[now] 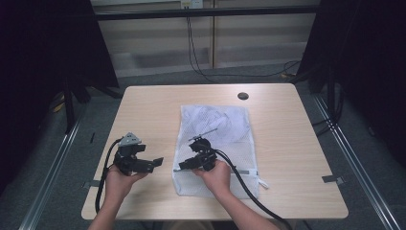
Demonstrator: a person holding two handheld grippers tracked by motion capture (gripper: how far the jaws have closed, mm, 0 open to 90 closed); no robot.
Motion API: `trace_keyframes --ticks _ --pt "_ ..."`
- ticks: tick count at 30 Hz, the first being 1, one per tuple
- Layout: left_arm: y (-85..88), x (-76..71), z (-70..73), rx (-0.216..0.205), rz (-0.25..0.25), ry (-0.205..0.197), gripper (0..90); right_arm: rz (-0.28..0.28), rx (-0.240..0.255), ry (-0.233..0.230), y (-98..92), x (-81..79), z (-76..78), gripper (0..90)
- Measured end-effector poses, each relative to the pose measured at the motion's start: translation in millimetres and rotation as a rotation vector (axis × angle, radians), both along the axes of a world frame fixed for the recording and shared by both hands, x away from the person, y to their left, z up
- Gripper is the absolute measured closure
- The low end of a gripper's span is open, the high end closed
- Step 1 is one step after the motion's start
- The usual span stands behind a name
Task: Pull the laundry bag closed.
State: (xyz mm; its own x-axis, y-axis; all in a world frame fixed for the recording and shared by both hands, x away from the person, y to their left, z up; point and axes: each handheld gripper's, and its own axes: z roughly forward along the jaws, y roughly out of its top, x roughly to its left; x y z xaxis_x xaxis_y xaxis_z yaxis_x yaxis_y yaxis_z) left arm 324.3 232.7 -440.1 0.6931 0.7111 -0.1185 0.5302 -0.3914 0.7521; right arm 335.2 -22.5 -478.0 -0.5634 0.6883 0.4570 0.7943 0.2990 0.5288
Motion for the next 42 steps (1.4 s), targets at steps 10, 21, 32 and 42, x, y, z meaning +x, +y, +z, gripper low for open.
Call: trace_keyframes --ticks 10,21,32,42 --pt "-0.2 0.0 -0.5 -0.001 -0.001 0.003 9.4 -0.009 0.016 0.038 3.4 3.5 -6.5 66.4" --pt "0.0 0.5 -1.0 -0.001 -0.002 0.007 9.5 0.005 0.042 0.076 10.6 6.1 -12.5 67.6" --pt "0.1 0.4 -1.2 0.001 0.001 0.007 9.6 0.014 0.053 0.095 17.7 6.0 -12.2 73.6" --pt "1.2 0.3 -1.0 0.001 0.000 0.007 9.6 0.008 0.037 0.102 22.8 6.3 -14.7 75.9"
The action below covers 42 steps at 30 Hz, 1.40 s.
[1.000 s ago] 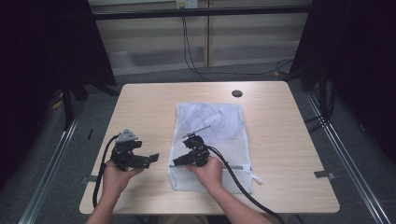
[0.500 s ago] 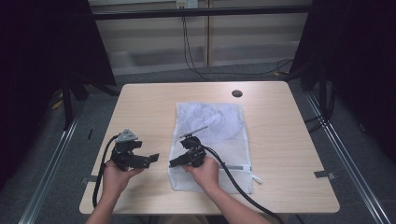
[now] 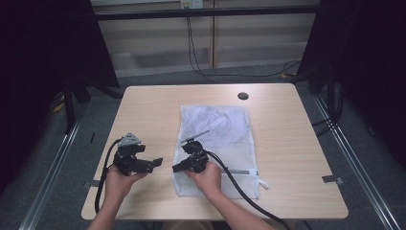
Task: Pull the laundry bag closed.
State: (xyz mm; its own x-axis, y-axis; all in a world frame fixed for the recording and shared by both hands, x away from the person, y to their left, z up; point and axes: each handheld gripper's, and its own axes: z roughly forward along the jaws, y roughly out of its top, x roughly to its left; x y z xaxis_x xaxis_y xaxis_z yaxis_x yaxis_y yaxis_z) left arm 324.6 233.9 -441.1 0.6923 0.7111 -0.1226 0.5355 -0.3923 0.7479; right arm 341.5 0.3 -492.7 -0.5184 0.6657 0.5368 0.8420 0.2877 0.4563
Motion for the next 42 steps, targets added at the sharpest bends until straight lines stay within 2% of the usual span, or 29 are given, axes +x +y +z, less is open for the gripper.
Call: trace_keyframes --ticks 5,7,12,17,18,22,27,28,35,42 --pt "0.3 0.0 0.0 -0.002 0.002 0.001 9.6 0.004 -0.013 0.003 1.7 0.6 -2.1 78.8" --pt "1.0 -0.1 0.3 -0.003 0.006 0.000 9.6 0.008 -0.013 0.000 2.2 0.7 -3.6 82.8" --pt "1.3 -0.3 0.5 -0.005 0.007 0.000 9.6 0.008 -0.004 0.021 1.7 1.2 -3.1 84.1" --pt "1.2 -1.1 0.9 -0.023 0.002 -0.006 9.5 0.000 0.021 0.030 -3.8 2.0 5.0 85.1" --pt "1.0 -1.3 0.9 -0.026 0.001 -0.005 9.4 0.004 0.022 0.014 -5.5 2.3 6.5 85.1" --pt "-1.5 -2.5 -0.1 -0.035 -0.017 0.008 9.6 -0.008 0.035 0.007 -12.0 3.3 14.2 85.1" --pt "-6.2 -3.7 -2.3 -0.076 -0.042 0.030 9.6 -0.017 0.046 0.004 -18.4 3.2 23.2 85.1" --pt "-7.3 -3.9 -2.7 -0.072 -0.044 0.031 9.5 -0.017 0.051 -0.001 -19.3 3.3 24.4 85.2" --pt "-18.9 -5.1 -8.7 -0.101 -0.084 0.078 9.6 -0.020 0.068 -0.008 -25.3 3.0 31.3 85.3" --pt "-24.2 -3.7 -14.0 -0.125 -0.100 0.125 9.8 -0.022 0.075 -0.019 -28.2 2.8 35.4 85.3"
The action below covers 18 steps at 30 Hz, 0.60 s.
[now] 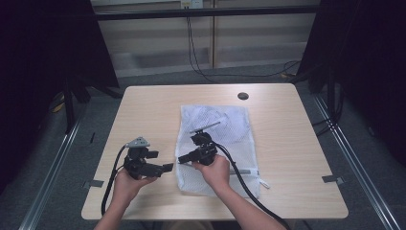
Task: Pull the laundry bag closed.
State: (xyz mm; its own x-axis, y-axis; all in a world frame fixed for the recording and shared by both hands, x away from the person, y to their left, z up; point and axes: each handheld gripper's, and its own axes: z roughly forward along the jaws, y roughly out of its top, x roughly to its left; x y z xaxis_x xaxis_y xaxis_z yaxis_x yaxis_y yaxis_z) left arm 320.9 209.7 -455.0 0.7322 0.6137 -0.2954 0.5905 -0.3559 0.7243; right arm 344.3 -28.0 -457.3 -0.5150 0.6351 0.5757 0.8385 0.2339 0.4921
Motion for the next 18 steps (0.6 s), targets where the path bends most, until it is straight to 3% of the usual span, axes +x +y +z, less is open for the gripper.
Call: trace_keyframes --ticks 5,18 --pt "-6.1 1.4 -5.0 -0.069 -0.029 0.070 10.8 0.003 0.005 -0.009 -0.8 -1.2 2.7 85.4" --pt "-21.5 4.7 -13.4 -0.079 -0.062 0.151 11.9 0.006 0.005 -0.023 -2.7 -2.5 7.8 85.6"
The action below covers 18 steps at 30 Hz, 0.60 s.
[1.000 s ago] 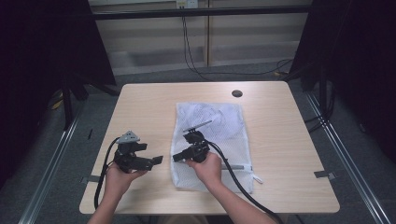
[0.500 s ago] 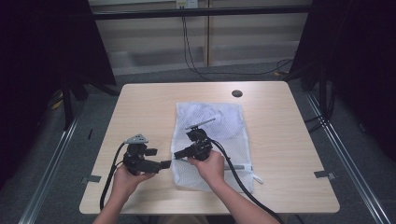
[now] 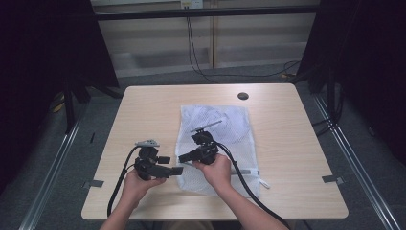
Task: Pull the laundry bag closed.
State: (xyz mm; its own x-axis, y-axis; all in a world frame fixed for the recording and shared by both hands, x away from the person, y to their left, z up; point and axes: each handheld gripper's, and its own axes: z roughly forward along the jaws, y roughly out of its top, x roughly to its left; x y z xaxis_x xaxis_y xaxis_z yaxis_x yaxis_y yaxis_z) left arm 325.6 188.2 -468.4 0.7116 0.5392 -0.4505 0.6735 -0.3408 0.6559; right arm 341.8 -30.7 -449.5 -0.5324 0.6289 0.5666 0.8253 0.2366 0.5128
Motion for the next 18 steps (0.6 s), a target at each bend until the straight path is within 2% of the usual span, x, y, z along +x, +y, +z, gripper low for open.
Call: trace_keyframes --ticks 8,13,18 --pt "-4.6 -0.8 -2.1 -0.001 -0.016 0.005 13.4 0.003 0.001 -0.004 -0.1 -0.5 0.6 85.6" --pt "-8.0 -0.6 -4.3 -0.011 -0.013 0.028 14.0 0.003 0.003 -0.007 -0.6 -0.6 1.8 85.6" --pt "-10.5 0.2 -6.5 -0.002 -0.025 0.046 15.3 0.004 0.004 -0.010 -0.5 -1.4 2.4 85.7"
